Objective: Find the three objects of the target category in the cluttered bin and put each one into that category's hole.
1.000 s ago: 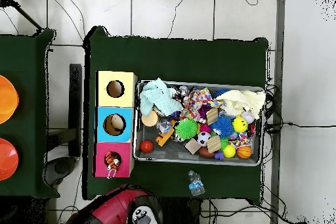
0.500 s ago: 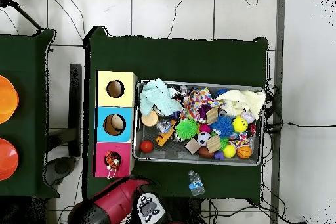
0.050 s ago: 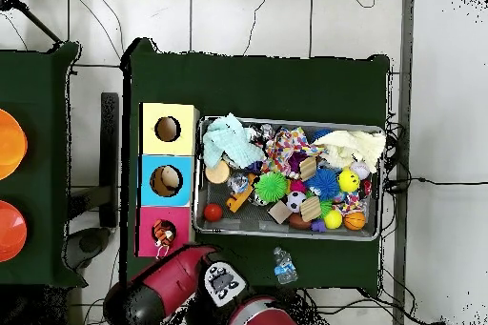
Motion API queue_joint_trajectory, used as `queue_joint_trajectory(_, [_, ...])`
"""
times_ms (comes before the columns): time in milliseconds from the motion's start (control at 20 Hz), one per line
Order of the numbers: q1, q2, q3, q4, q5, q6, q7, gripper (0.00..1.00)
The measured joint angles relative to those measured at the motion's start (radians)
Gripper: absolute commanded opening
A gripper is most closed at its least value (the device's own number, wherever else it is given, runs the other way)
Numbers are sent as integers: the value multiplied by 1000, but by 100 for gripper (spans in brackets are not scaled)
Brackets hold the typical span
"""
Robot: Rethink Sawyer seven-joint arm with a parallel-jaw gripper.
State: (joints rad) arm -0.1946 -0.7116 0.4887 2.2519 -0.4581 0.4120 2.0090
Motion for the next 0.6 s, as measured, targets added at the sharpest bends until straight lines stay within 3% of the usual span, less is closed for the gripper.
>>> queue_joint_trajectory(600, [-26, 60, 42, -45, -28, 54, 0, 100])
